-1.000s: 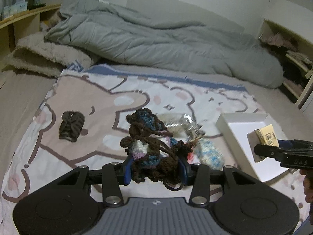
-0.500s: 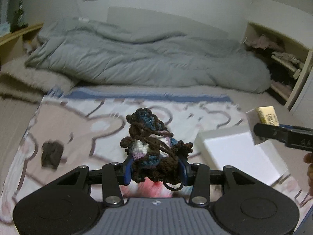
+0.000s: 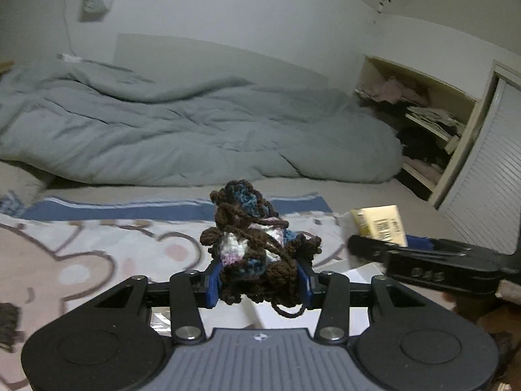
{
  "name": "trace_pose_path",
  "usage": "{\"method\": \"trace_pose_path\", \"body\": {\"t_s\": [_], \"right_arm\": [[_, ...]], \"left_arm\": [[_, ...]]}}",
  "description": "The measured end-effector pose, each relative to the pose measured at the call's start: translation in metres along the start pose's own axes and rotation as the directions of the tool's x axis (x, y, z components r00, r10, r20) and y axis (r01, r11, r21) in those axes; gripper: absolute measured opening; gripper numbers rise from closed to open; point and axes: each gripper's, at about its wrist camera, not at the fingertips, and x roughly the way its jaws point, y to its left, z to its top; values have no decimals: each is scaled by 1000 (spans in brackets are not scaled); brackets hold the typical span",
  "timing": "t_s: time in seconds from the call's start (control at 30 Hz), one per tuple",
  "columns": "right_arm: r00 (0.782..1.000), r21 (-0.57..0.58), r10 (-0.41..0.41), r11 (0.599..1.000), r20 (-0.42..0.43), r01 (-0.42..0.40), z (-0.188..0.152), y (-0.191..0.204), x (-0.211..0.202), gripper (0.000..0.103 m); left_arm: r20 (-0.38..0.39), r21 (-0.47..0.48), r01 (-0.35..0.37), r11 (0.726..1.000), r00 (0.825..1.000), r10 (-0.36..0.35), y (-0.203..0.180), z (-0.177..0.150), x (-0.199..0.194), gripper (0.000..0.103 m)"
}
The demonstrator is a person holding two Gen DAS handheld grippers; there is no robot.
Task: Organize objects
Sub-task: 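Carry both items to the white box and release them inside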
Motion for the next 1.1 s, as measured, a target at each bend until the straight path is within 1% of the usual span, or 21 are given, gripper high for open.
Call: {"method": "trace_pose_path", "body": {"t_s": [0.13, 0.27, 0.33, 0.4, 0.47, 0.53, 0.6, 0.67, 0.73, 0.83, 0.87, 0.9, 0.93, 0.97, 1.0, 1.03, 1.07, 1.1], "right_arm": [[998, 33, -42, 998, -35, 44, -14, -28, 30, 73], [990, 20, -84, 996, -110, 87, -33, -47, 64, 73], [986, 24, -95, 995, -137, 99, -38, -57, 78, 73], [983, 32, -83, 995, -166, 89, -45, -67, 90, 73], [977, 9, -95, 995, -191, 98, -51, -71, 100, 73], [973, -1, -102, 995, -205, 104, -58, -75, 108, 73], [973, 38, -80, 995, -216, 90, -64, -81, 115, 73], [966, 49, -74, 995, -247, 89, -70, -86, 126, 73], [960, 40, -87, 994, -266, 101, -75, -87, 132, 73], [952, 22, -103, 993, -289, 114, -84, -89, 139, 73], [950, 21, -106, 993, -294, 117, -85, -90, 141, 73], [949, 22, -107, 993, -297, 119, -87, -91, 142, 73], [948, 24, -106, 993, -299, 119, -88, -92, 144, 73], [949, 24, -106, 993, -297, 119, -89, -92, 146, 74], [951, 24, -108, 992, -291, 120, -89, -92, 146, 77], [952, 28, -110, 992, -286, 124, -91, -92, 147, 80], [949, 36, -113, 991, -295, 130, -92, -93, 149, 87], [947, 41, -114, 990, -302, 133, -92, -94, 150, 88]], "left_arm": [[-69, -14, 42, 999, 997, -42, -8, -10, 46, 46], [-128, -22, 71, 997, 989, -74, -9, -24, 90, 46], [-157, -17, 91, 996, 983, -93, -9, -32, 109, 46], [-185, 8, 104, 995, 978, -100, -9, -39, 125, 46], [-200, 27, 117, 993, 974, -109, -11, -45, 138, 46], [-213, 39, 150, 988, 967, -138, -12, -50, 149, 46], [-228, 57, 166, 984, 962, -149, -13, -55, 158, 46], [-239, 89, 172, 981, 960, -147, -18, -60, 167, 46], [-250, 123, 177, 977, 958, -142, -22, -64, 174, 46], [-250, 159, 170, 973, 960, -126, -26, -69, 182, 47], [-252, 170, 162, 972, 961, -116, -27, -72, 186, 49], [-257, 176, 147, 973, 961, -99, -28, -74, 190, 55], [-263, 179, 129, 975, 962, -79, -28, -77, 193, 71], [-264, 184, 104, 977, 963, -53, -28, -79, 195, 79], [-255, 196, 75, 978, 967, -23, -27, -81, 197, 85], [-252, 210, 65, 976, 968, -10, -27, -83, 196, 85], [-260, 221, 62, 973, 966, -3, -27, -83, 197, 85], [-266, 225, 63, 972, 964, -1, -25, -83, 196, 85]]}}
